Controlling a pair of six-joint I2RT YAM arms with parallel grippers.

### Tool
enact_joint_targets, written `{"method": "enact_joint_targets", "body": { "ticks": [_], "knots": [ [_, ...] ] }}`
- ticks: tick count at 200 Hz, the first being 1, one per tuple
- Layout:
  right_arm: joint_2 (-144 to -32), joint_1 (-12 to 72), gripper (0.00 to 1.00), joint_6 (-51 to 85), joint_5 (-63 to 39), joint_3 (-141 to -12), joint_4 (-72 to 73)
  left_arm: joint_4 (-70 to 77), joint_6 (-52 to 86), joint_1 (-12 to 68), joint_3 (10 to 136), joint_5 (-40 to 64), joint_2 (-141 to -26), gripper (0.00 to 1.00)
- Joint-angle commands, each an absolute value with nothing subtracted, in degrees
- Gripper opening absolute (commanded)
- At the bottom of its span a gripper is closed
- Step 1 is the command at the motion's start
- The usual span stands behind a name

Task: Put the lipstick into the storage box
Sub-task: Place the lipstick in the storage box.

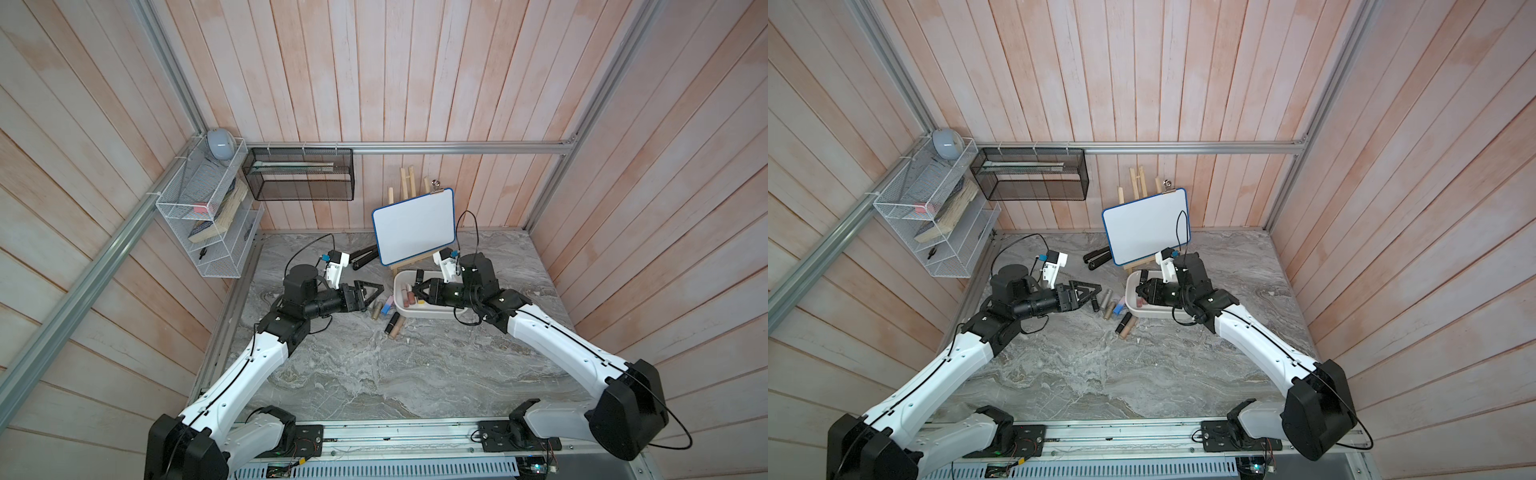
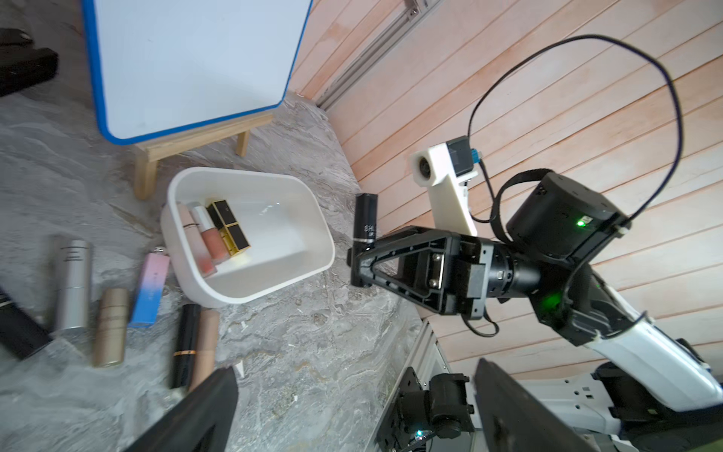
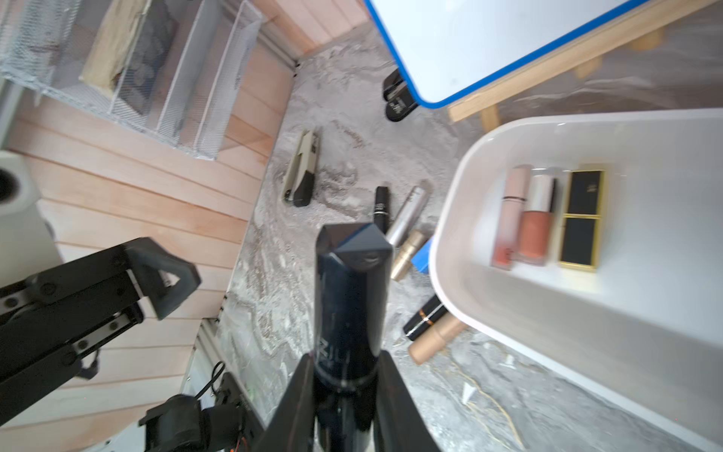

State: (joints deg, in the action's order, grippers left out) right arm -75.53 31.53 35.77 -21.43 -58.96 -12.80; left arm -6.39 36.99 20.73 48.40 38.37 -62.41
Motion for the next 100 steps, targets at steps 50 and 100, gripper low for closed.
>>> {"method": "enact_joint_targets", "body": {
  "ticks": [50,100],
  "knots": [
    [-81.92,30.03,0.22,28.95,-6.63,-65.36,-27.47,-10.94,35.49,15.38,39.57,34.26,-56.21,1.00],
    [-89.66,28.90,0.22,26.27,-5.24,-68.10,-28.83,-15.42,34.20,15.42,38.87,29.09,-58.38,1.00]
  ]
}}
